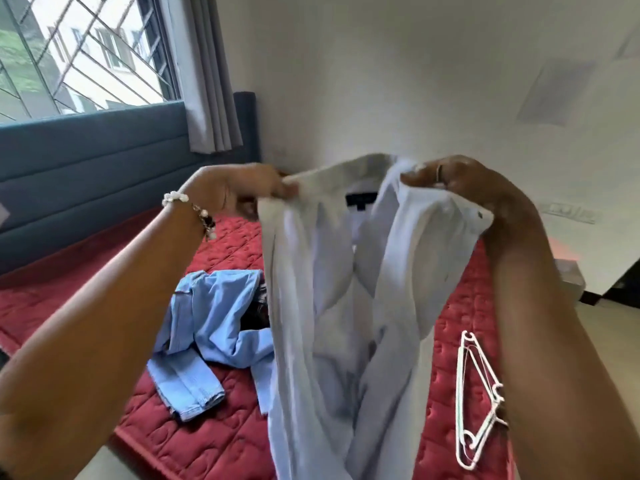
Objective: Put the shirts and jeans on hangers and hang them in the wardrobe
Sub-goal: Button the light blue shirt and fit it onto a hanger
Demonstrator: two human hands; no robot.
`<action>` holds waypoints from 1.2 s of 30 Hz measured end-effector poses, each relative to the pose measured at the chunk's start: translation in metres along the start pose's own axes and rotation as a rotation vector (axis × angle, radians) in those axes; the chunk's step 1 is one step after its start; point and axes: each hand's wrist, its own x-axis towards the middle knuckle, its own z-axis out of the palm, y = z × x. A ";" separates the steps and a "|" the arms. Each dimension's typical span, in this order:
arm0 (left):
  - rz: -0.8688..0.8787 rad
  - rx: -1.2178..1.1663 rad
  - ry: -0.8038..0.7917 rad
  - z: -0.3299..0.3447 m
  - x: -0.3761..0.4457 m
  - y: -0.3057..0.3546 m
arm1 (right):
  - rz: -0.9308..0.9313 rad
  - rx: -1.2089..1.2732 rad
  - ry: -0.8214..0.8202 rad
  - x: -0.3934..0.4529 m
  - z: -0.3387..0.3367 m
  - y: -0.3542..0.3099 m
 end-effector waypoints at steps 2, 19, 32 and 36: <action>-0.182 0.337 -0.032 0.003 0.023 -0.024 | 0.090 -0.214 -0.133 0.026 0.001 0.029; -0.274 -0.364 -0.073 0.178 0.263 -0.257 | 0.594 0.488 0.295 0.191 0.177 0.354; -0.947 -0.104 -0.365 0.350 0.113 -0.453 | 1.379 -0.143 0.589 -0.082 0.302 0.522; -0.903 -0.118 -0.407 0.381 0.077 -0.447 | 1.352 -0.020 0.409 -0.121 0.304 0.521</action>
